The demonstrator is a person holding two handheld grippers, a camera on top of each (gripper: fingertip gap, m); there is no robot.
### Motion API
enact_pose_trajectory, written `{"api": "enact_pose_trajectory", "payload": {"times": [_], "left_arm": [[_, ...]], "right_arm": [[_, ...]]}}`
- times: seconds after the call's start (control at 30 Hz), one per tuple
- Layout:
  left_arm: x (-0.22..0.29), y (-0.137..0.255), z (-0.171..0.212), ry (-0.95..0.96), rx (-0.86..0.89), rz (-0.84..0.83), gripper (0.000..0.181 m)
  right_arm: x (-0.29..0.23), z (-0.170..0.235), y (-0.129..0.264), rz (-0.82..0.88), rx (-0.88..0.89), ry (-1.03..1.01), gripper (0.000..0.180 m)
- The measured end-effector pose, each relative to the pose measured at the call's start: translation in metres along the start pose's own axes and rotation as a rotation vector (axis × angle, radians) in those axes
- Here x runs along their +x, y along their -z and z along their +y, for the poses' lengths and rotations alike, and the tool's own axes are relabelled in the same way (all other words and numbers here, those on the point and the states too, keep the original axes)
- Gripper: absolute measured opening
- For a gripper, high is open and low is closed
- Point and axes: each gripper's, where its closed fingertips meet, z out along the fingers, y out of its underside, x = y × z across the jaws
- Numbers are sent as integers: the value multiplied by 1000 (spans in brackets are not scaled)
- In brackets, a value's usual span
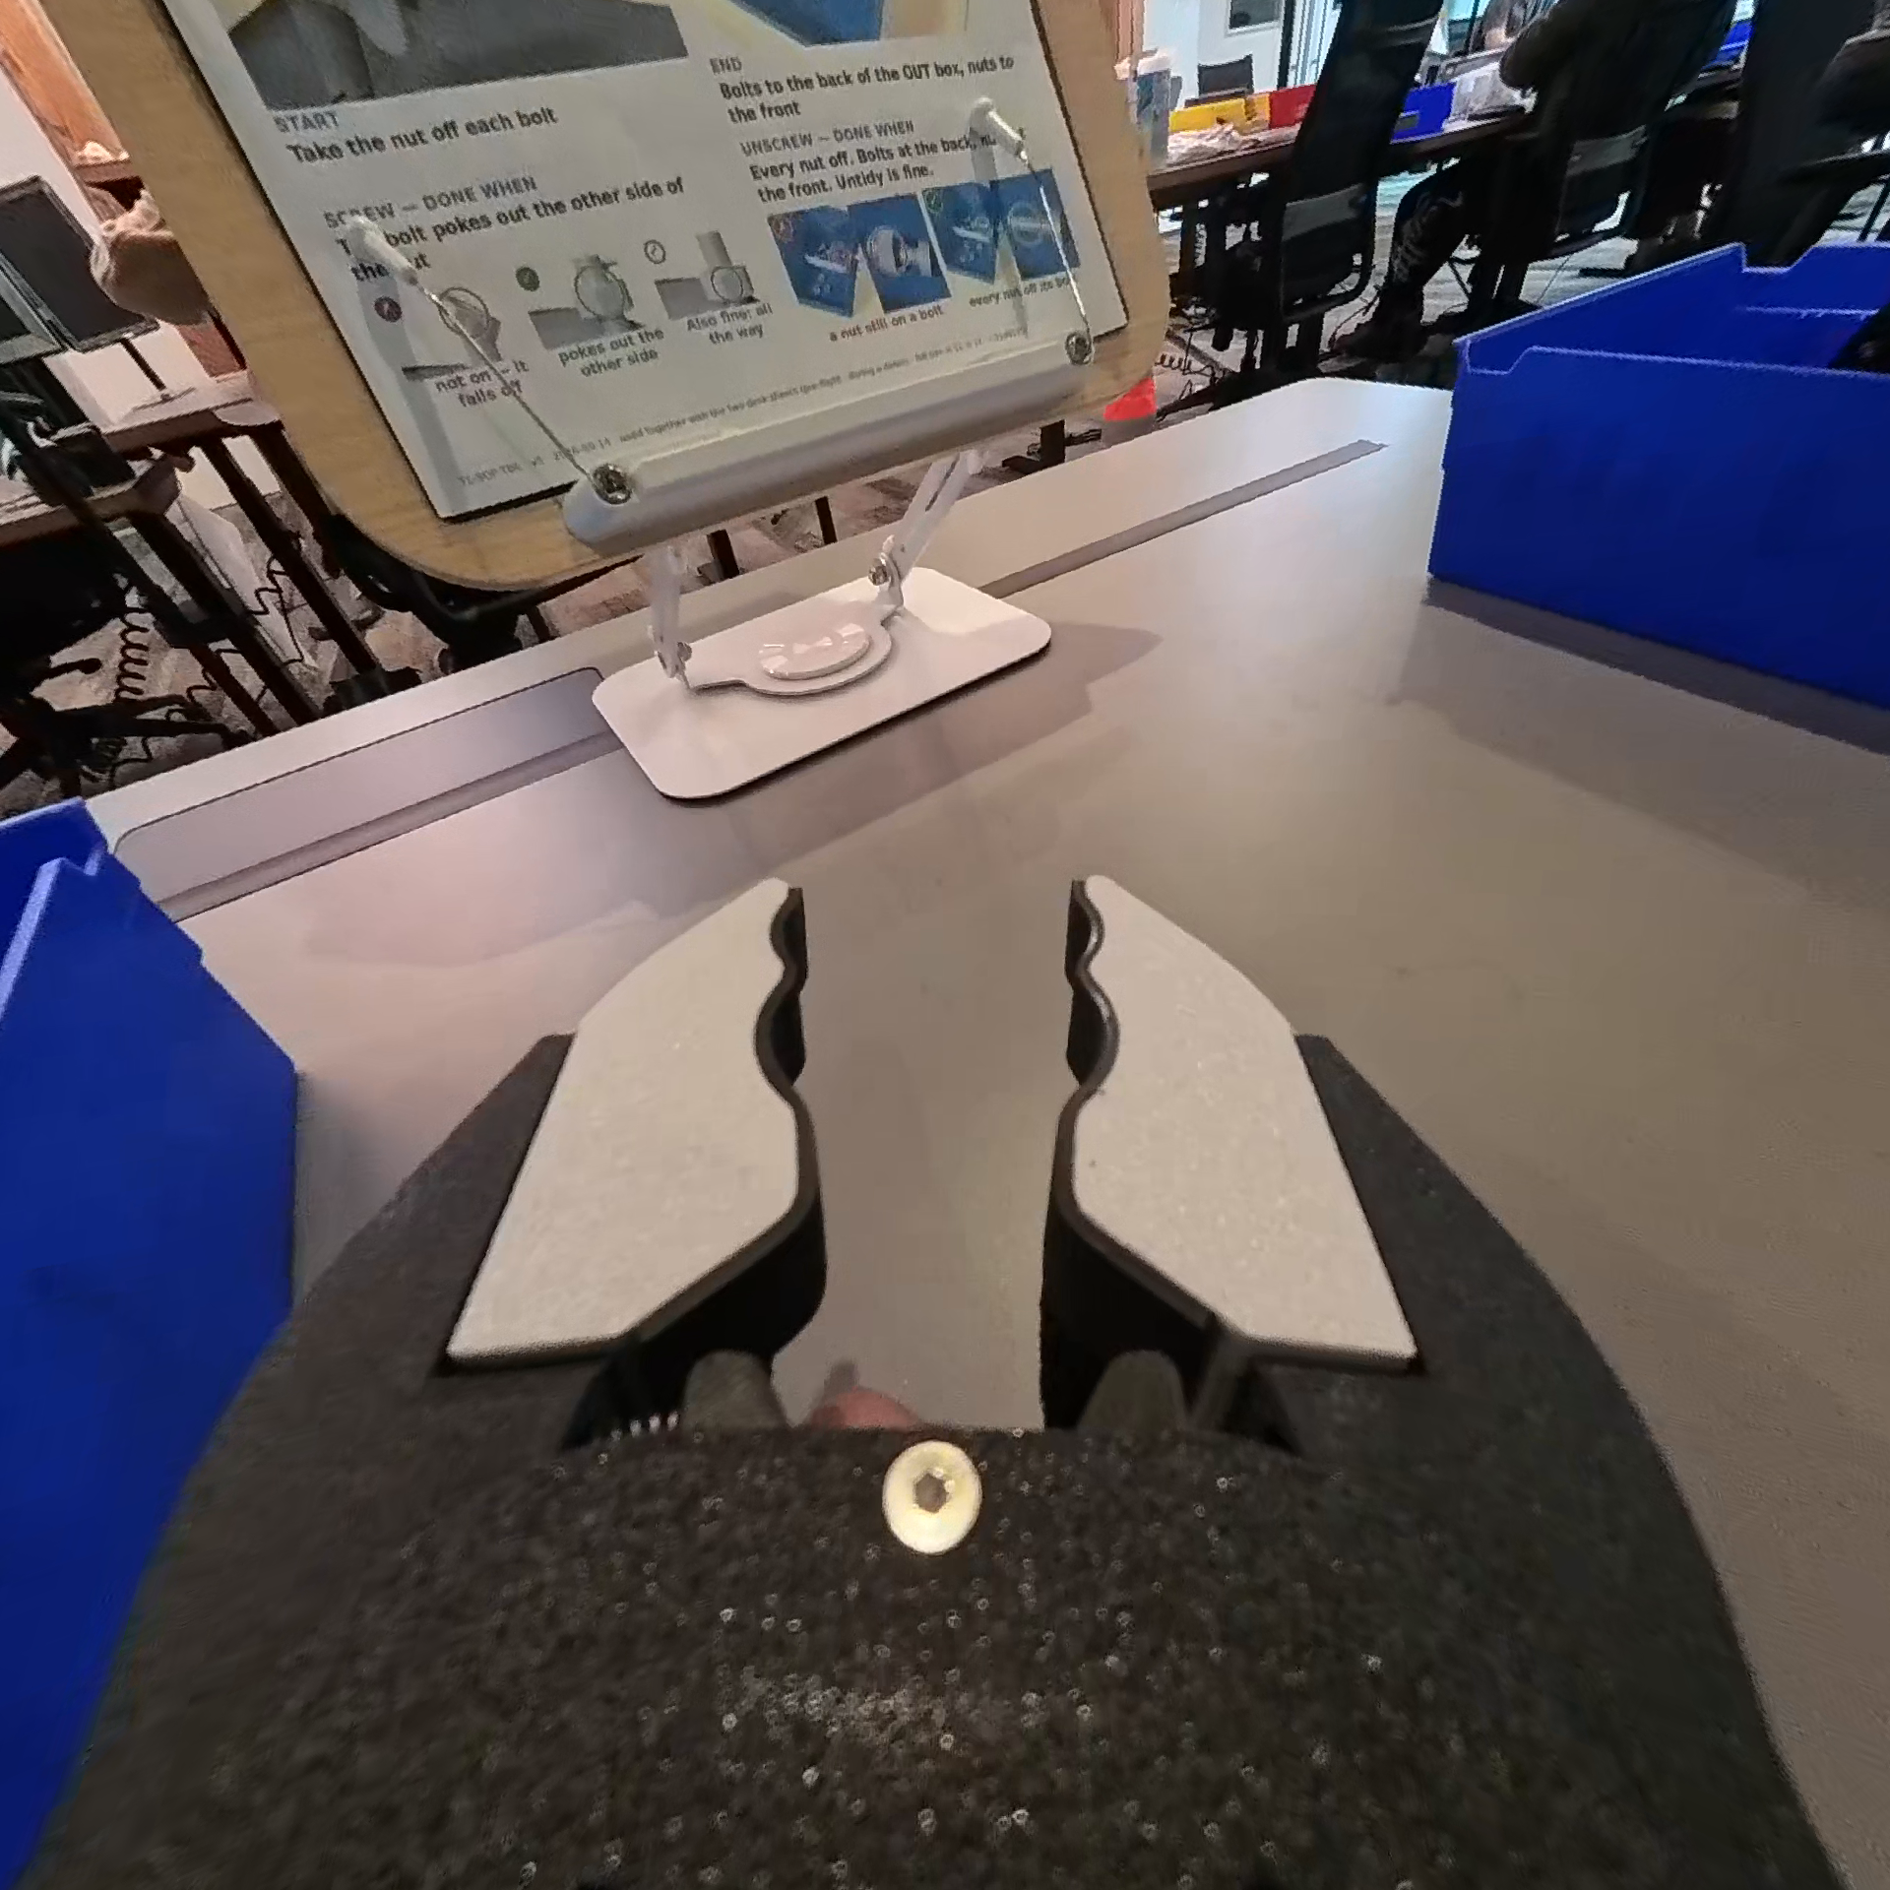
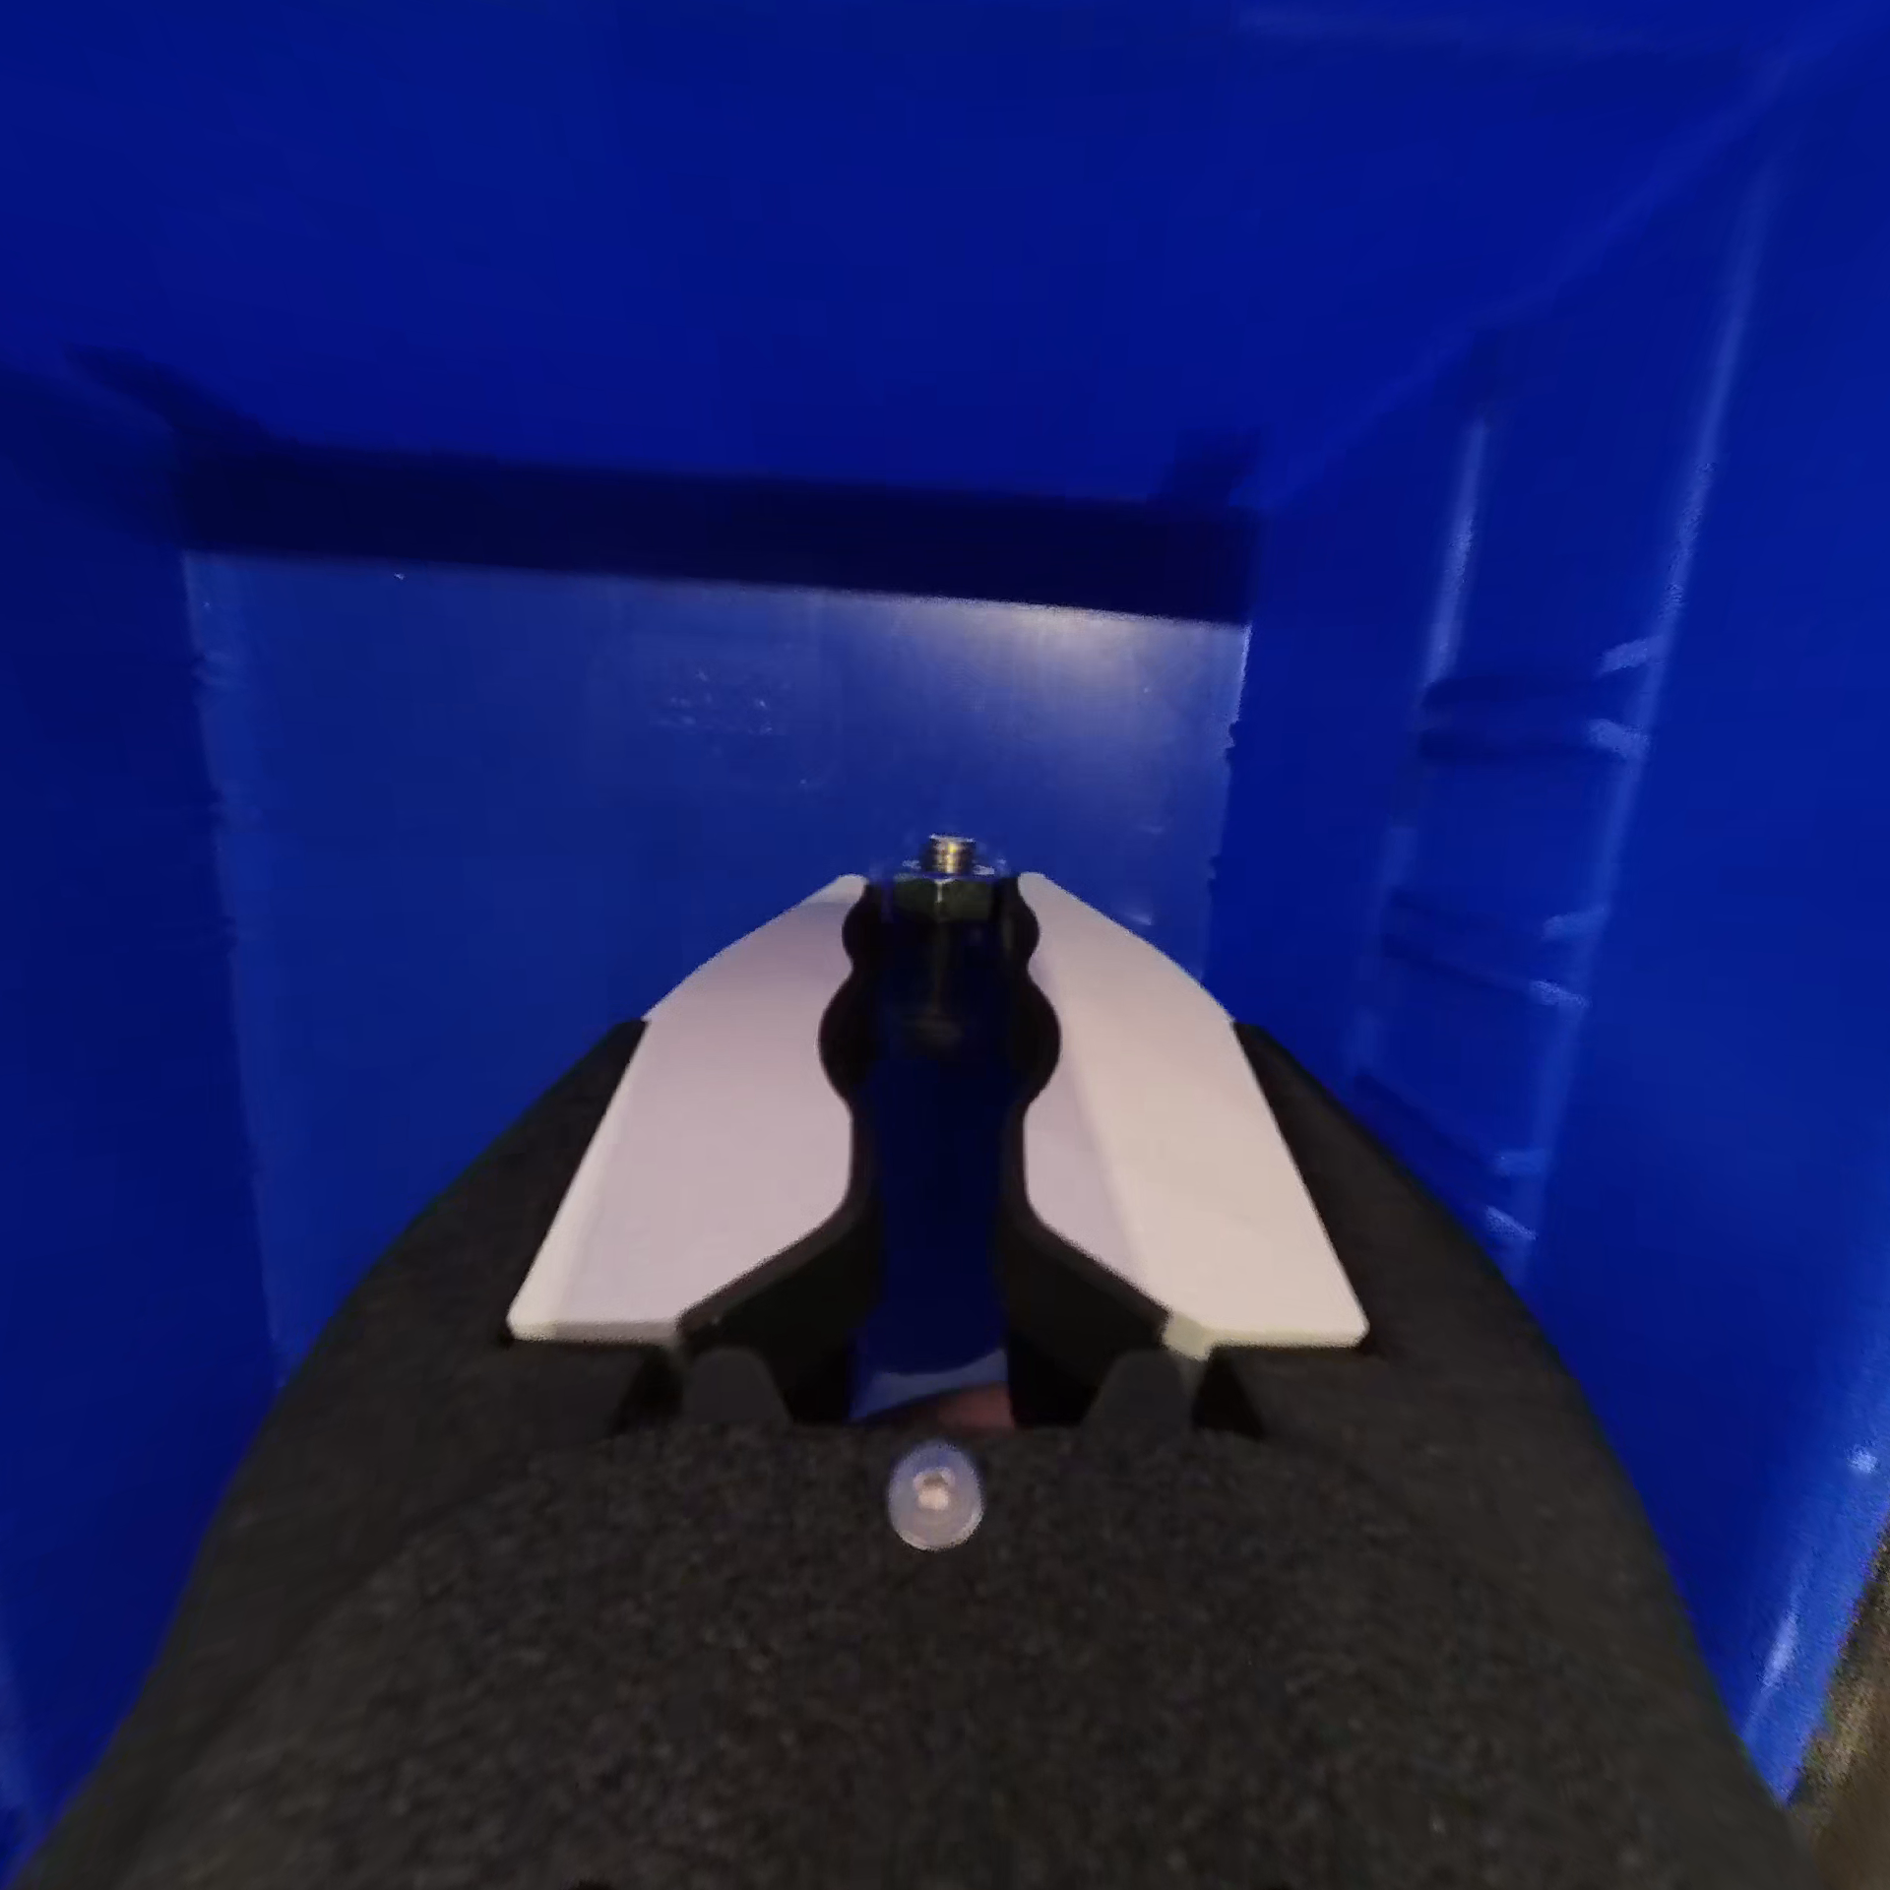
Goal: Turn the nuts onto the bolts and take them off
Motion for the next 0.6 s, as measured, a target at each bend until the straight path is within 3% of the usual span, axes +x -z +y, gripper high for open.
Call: {"api": "enact_pose_trajectory", "payload": {"times": [0.03,0.13,0.23,0.33,0.4,0.5,0.6], "left_arm": [[0,0,0,0,-1,1,48],[0,0,0,8,-3,8,48],[-2,1,-1,35,-5,9,48],[-9,4,-5,81,-10,-9,48],[-14,7,-6,108,-21,-31,48],[-12,11,-7,151,-47,-33,49],[-1,12,1,158,-125,-12,50]], "right_arm": [[0,0,1,6,3,5,25],[2,-19,30,75,103,61,33],[-26,-56,114,171,421,148,46],[-120,-61,214,97,835,262,39],[-200,-37,243,-32,995,347,34],[-312,11,210,-322,962,451,36],[-360,34,137,-343,848,529,40]]}}
